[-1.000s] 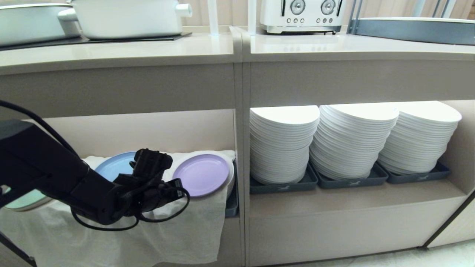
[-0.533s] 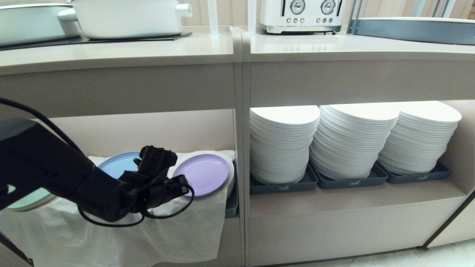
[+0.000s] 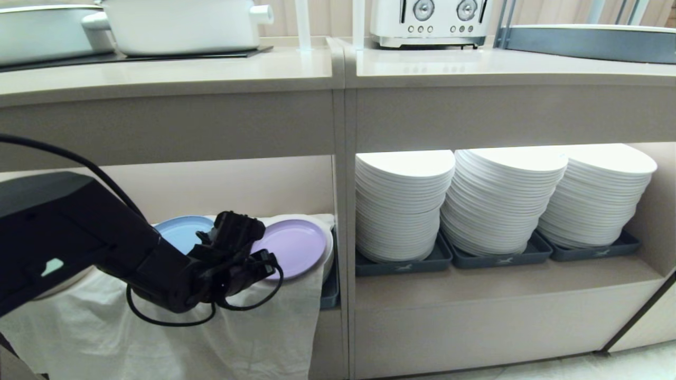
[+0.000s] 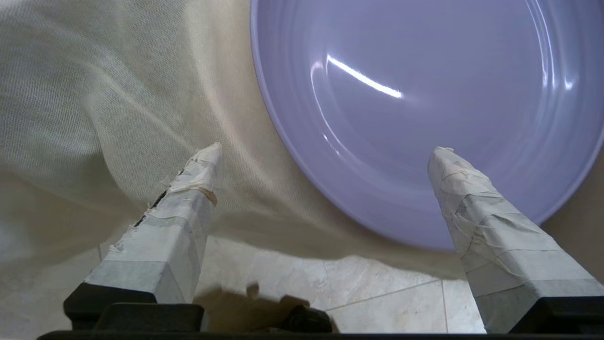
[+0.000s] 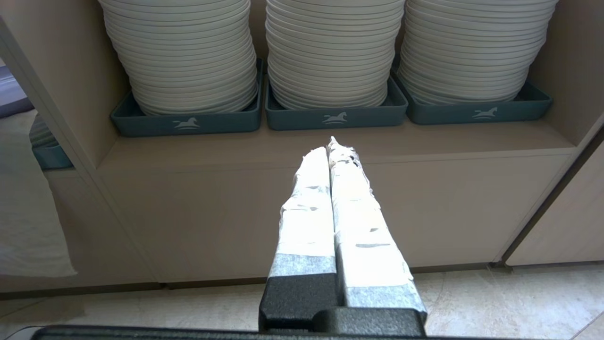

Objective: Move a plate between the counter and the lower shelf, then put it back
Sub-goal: Pick up the plate in the cupboard

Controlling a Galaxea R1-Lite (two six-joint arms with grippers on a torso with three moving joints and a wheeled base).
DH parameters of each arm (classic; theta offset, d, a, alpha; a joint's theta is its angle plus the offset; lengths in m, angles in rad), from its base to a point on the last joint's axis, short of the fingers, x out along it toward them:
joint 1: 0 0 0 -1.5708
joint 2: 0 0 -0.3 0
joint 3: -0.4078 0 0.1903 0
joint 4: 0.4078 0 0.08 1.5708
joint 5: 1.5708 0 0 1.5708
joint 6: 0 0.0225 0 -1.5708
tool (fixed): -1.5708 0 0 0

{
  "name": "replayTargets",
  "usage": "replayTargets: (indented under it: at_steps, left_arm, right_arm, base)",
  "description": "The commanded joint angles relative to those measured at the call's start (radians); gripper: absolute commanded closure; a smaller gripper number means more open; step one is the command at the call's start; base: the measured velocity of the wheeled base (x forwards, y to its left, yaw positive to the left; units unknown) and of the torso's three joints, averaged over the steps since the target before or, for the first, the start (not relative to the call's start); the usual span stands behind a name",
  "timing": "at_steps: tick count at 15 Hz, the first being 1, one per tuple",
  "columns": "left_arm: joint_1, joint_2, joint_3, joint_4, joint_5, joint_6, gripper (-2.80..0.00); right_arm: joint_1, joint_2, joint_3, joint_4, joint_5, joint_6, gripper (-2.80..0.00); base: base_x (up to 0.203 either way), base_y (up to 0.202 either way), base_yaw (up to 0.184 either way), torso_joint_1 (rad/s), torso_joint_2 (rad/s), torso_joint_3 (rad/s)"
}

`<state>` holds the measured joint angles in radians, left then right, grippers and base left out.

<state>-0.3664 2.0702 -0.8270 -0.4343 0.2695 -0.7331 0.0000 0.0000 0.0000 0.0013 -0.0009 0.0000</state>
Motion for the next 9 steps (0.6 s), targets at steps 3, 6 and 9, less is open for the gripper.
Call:
replayTargets:
  at_steps: [3,6,9]
  left_arm:
    - [-0.001,0.049,-0.054,-0.003,0.013,-0.031,-2.80]
    - [-0.003,0.078,-0.082,-0.003,0.013,-0.035,-2.80]
    - [-0.002,0.109,-0.108,-0.003,0.014,-0.036,-2.80]
  right_arm:
    - [0.000,0.000,0.000,0.000,-0.001,0.000,0.00]
    - [0.000,0.000,0.000,0.000,-0.001,0.000,0.00]
    - [0.000,0.000,0.000,0.000,-0.001,0.000,0.00]
  base:
    - [0.000,0.000,0.000,0.000,0.00,0.000]
    - [0.000,0.000,0.000,0.000,0.00,0.000]
    - [0.000,0.000,0.000,0.000,0.00,0.000]
